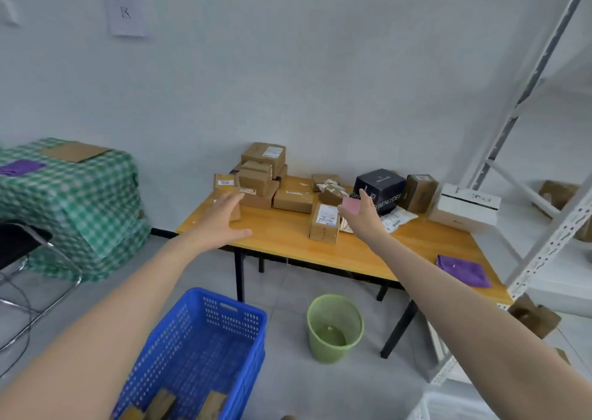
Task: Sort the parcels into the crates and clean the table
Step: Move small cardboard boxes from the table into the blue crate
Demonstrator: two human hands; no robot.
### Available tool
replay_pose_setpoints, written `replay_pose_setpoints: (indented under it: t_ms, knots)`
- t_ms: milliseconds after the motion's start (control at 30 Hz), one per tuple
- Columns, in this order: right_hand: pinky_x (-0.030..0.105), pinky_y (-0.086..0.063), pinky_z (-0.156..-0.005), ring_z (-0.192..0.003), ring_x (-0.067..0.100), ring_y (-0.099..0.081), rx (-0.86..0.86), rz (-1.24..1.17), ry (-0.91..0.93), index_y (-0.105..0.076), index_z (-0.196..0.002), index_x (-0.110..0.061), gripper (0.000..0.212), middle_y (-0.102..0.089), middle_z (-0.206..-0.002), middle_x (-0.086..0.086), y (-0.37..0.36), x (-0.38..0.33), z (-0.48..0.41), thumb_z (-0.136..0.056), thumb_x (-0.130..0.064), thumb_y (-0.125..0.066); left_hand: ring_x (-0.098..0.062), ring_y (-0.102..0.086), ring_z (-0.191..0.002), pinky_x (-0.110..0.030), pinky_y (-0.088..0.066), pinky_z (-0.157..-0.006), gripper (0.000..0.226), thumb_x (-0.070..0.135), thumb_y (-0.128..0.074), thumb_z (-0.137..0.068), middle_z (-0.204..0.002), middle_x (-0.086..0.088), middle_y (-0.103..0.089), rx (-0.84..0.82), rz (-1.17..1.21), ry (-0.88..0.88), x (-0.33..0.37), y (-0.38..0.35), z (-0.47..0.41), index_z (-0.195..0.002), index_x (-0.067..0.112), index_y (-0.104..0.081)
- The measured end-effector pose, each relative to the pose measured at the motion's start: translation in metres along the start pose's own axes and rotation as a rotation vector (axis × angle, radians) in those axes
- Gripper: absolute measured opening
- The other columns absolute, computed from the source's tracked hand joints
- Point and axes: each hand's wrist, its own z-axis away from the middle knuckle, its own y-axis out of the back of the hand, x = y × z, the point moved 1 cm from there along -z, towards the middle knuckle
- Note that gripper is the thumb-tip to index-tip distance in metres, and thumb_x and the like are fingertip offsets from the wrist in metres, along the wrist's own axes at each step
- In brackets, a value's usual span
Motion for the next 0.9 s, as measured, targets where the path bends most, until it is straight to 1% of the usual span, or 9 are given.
replay_pose_setpoints:
  t_ms: [33,167,233,333,433,533,667,767,900]
  knots:
    - [0.045,-0.024,-0.115,-0.146,0.025,-0.011,-0.006,-0.007,0.004,-0.008,-0.152,-0.017,0.075,-0.011,-0.158,0.004,0.0,0.0,-0.007,-0.095,-0.037,-0.052,-0.02,-0.011,-0.145,-0.037,-0.015,-0.117,0.084,0.027,-0.068,-0.085,-0.159,0.0,-0.006,0.006,-0.017,0.007,-0.004,0.004,-0.001,-0.151,0.021,-0.015]
    - [0.046,-0.035,-0.11,-0.142,0.025,-0.025,-0.034,-0.008,0.026,-0.011,-0.152,-0.021,0.075,-0.012,-0.159,0.004,0.003,0.0,-0.05,-0.093,-0.04,-0.053,-0.018,-0.009,-0.146,-0.044,-0.01,-0.119,0.088,0.031,-0.066,-0.086,-0.159,0.003,-0.005,0.013,-0.068,0.05,-0.004,0.013,-0.032,-0.152,0.022,-0.008]
    - [0.045,-0.031,-0.112,-0.143,0.026,-0.022,-0.054,-0.026,0.027,-0.009,-0.153,-0.02,0.076,-0.008,-0.16,0.005,0.005,0.008,-0.08,-0.094,-0.04,-0.052,-0.018,-0.009,-0.146,-0.045,-0.012,-0.119,0.09,0.035,-0.066,-0.086,-0.159,0.004,-0.004,0.014,-0.085,0.064,0.003,0.008,-0.06,-0.152,0.024,-0.006]
    - [0.047,-0.023,-0.115,-0.145,0.025,-0.017,-0.062,-0.029,0.047,-0.008,-0.152,-0.019,0.077,-0.005,-0.16,0.004,0.015,0.026,-0.13,-0.094,-0.042,-0.052,-0.019,-0.01,-0.146,-0.039,-0.021,-0.117,0.09,0.038,-0.065,-0.086,-0.159,0.007,-0.002,0.022,-0.041,0.102,0.022,-0.012,-0.114,-0.152,0.028,-0.005]
    - [0.038,-0.03,-0.108,-0.142,0.025,-0.024,-0.067,-0.046,0.061,-0.012,-0.151,-0.016,0.073,-0.014,-0.158,0.004,0.027,0.053,-0.174,-0.095,-0.036,-0.054,-0.017,-0.006,-0.146,-0.04,-0.016,-0.118,0.088,0.039,-0.064,-0.087,-0.159,0.009,-0.001,0.026,0.073,0.1,0.046,-0.043,-0.166,-0.151,0.03,-0.004]
    - [0.042,-0.028,-0.111,-0.143,0.026,-0.022,-0.106,-0.074,0.023,-0.011,-0.152,-0.016,0.076,-0.015,-0.158,0.005,0.034,0.086,-0.201,-0.094,-0.034,-0.056,-0.02,-0.006,-0.146,-0.044,-0.014,-0.119,0.086,0.038,-0.062,-0.088,-0.159,0.009,-0.001,-0.001,0.148,0.127,0.06,-0.08,-0.199,-0.151,0.032,-0.003]
    - [0.044,-0.026,-0.114,-0.144,0.026,-0.02,-0.133,-0.125,-0.084,-0.007,-0.152,-0.016,0.079,-0.015,-0.159,0.006,0.042,0.124,-0.242,-0.093,-0.034,-0.057,-0.019,-0.003,-0.147,-0.046,-0.01,-0.119,0.086,0.037,-0.06,-0.09,-0.159,0.007,0.002,-0.09,0.128,0.168,0.061,-0.125,-0.247,-0.151,0.027,-0.002]
    - [0.045,-0.025,-0.115,-0.144,0.026,-0.019,-0.174,-0.136,-0.109,-0.007,-0.152,-0.016,0.078,-0.016,-0.159,0.007,0.032,0.144,-0.259,-0.094,-0.032,-0.056,-0.018,-0.007,-0.146,-0.045,-0.013,-0.119,0.085,0.037,-0.061,-0.09,-0.159,0.005,0.0,-0.117,0.138,0.208,0.054,-0.138,-0.282,-0.151,0.026,-0.003]
    - [0.035,-0.037,-0.102,-0.133,0.03,-0.039,-0.252,-0.192,-0.16,-0.019,-0.148,-0.013,0.066,-0.036,-0.147,0.015,0.001,0.168,-0.272,-0.094,-0.022,-0.056,-0.018,-0.011,-0.145,-0.038,-0.019,-0.117,0.085,0.034,-0.059,-0.091,-0.159,0.004,-0.003,-0.181,0.205,0.255,0.043,-0.161,-0.323,-0.152,0.025,0.0]
